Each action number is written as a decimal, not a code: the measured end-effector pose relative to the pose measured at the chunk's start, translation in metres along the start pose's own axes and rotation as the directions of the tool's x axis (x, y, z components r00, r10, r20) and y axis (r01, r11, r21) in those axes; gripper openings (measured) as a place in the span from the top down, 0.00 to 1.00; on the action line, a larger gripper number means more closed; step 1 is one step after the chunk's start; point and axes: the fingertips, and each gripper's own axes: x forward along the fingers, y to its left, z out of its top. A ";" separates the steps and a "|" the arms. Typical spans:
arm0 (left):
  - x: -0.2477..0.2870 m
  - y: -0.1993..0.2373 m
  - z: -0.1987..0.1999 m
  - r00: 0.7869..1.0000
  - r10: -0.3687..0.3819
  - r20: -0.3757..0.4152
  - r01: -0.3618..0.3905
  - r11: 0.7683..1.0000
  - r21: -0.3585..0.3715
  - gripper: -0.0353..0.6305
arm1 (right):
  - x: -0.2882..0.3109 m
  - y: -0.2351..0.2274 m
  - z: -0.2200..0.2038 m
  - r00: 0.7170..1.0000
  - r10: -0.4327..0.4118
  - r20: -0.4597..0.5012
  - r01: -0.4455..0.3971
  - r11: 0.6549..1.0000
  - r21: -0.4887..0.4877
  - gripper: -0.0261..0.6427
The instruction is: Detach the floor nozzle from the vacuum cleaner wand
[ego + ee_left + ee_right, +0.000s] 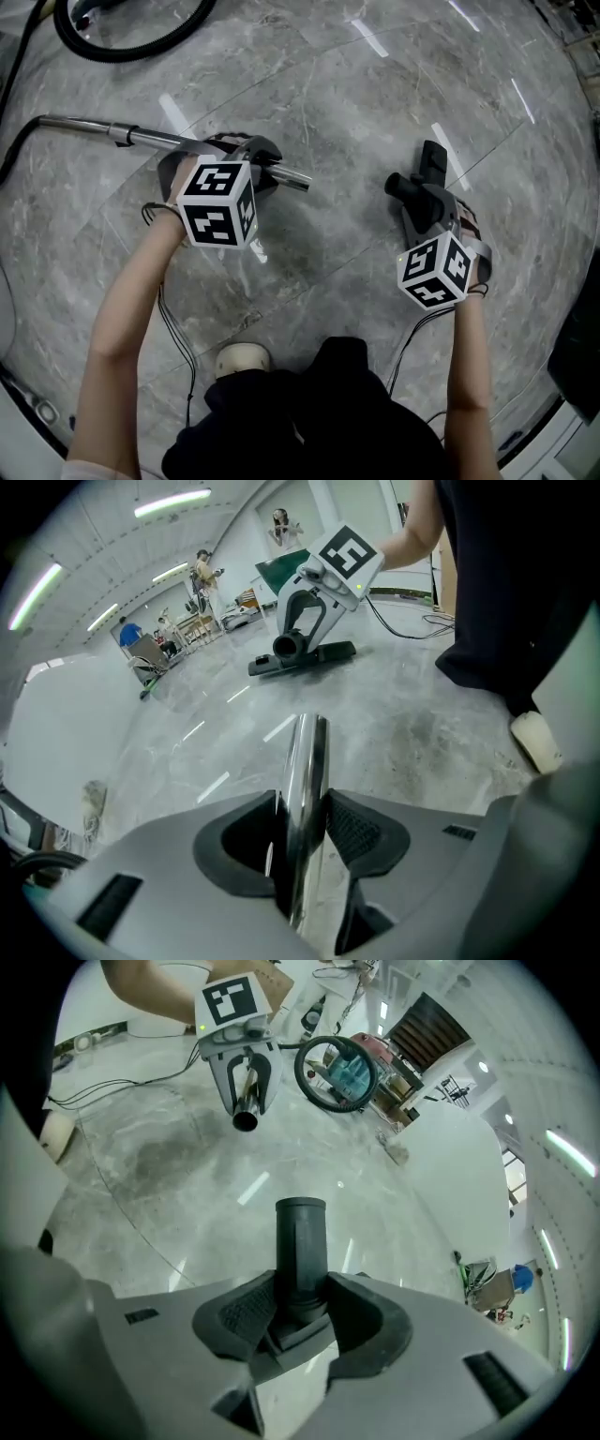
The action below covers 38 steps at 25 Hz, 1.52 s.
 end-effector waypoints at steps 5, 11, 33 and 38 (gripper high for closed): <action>0.004 -0.004 0.017 1.000 0.020 0.014 -0.020 1.000 0.008 0.70 | -0.003 -0.001 -0.014 1.000 0.008 -0.011 -0.009 0.999 -0.048 0.69; 0.019 -0.031 0.043 1.000 0.003 0.028 -0.005 0.999 0.050 0.70 | 0.009 0.006 -0.026 0.998 -0.022 -0.067 0.012 0.989 -0.147 0.69; -0.031 -0.050 0.114 0.757 0.119 0.642 0.203 0.892 -0.404 0.93 | -0.065 0.012 0.041 0.794 -0.019 0.608 -0.406 0.728 0.552 0.74; -0.040 -0.040 0.119 0.669 0.304 0.679 0.186 0.815 -0.548 0.93 | -0.067 0.007 0.029 0.799 -0.142 0.584 -0.375 0.641 0.670 0.94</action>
